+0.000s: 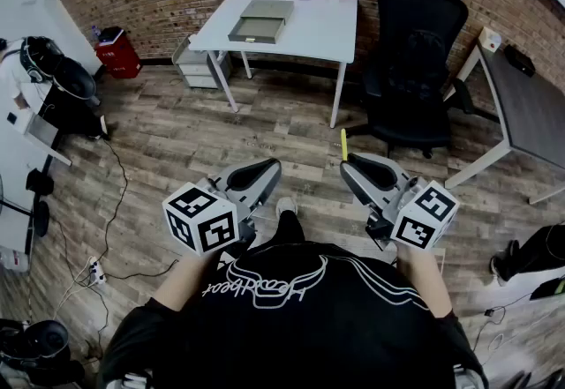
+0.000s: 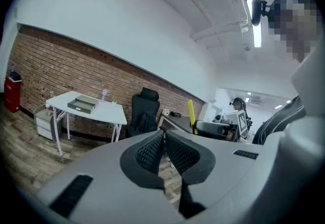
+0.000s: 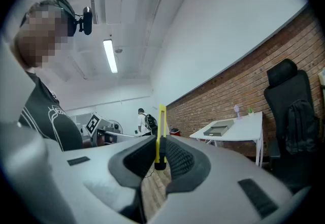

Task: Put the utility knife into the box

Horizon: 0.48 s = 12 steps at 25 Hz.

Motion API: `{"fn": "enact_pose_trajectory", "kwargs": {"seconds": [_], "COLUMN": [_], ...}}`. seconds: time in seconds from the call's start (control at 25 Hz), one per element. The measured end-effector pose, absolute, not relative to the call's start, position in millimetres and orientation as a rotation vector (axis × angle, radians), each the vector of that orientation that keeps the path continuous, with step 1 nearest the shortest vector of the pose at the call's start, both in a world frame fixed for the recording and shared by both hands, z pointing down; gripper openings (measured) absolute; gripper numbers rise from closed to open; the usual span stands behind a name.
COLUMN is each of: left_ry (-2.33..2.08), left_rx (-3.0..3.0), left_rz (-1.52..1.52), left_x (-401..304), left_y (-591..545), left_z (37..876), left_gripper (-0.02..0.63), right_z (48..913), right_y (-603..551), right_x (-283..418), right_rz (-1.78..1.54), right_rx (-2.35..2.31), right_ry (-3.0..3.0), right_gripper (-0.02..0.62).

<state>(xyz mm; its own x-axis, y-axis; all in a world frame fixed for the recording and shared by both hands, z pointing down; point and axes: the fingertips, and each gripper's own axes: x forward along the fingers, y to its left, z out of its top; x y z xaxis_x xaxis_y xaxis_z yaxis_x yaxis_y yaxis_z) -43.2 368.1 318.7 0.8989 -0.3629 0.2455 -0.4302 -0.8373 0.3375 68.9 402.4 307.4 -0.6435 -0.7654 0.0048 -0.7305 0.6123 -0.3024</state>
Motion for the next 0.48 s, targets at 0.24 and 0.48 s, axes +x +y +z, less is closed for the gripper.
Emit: {"fn": "enact_pose_trajectory", "kwargs": {"seconds": [0.24,0.48], "left_ry": [-0.540,-0.493], "left_rx": [2.692,2.705], "left_rz": [0.235,0.263], "left_x": [-30,-14], "left_y": [364,342], "left_z": [324,329], "left_gripper": [0.037,0.037], "right_z": [315,316], "right_y": [401,380], "right_x": [80,94], "right_rz": [-0.419,-0.423], "right_rx": [-1.302,-1.333], "right_ry": [2.695,2.644], "right_gripper": [0.063,0.063]}}
